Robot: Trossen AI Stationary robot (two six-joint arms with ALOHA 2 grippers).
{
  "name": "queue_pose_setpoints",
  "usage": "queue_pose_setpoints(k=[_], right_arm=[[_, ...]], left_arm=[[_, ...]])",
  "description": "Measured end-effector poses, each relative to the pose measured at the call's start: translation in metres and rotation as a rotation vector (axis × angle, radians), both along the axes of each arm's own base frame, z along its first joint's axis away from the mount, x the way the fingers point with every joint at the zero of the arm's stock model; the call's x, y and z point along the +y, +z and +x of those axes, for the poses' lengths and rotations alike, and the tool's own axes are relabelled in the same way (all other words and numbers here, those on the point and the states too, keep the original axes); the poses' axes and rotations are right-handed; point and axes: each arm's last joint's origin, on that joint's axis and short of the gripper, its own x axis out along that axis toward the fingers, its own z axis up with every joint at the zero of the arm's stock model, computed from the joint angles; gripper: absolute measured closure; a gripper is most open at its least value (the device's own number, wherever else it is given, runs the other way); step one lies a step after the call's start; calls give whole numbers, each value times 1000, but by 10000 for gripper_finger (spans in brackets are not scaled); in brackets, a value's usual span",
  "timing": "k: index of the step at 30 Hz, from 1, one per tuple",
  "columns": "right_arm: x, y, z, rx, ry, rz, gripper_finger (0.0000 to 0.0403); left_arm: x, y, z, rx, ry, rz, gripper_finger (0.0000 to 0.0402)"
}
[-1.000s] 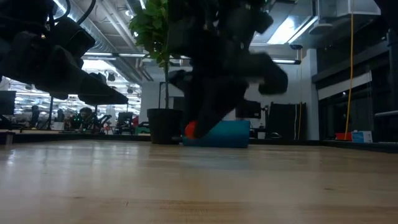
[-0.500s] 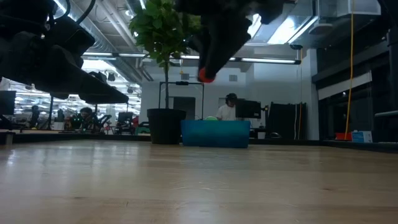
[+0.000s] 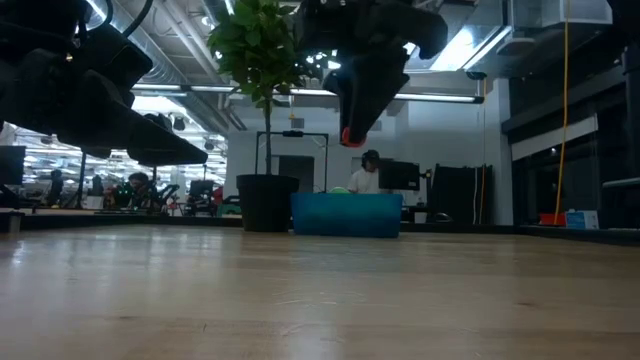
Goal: Pick and placing Produce into tupperware
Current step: Put the red cherry into the blue container
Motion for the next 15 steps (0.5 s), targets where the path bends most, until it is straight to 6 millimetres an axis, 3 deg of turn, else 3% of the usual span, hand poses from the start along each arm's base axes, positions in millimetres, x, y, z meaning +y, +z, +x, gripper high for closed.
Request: queue_pose_setpoints(k=[7,15], right_arm=[[-9,-1,-5,52,-35,-1,287],[-18,-38,-31,-7,-130,26,286]], left_arm=[[0,0,0,4,0,2,72],[0,-2,0,18,-3,18,72]])
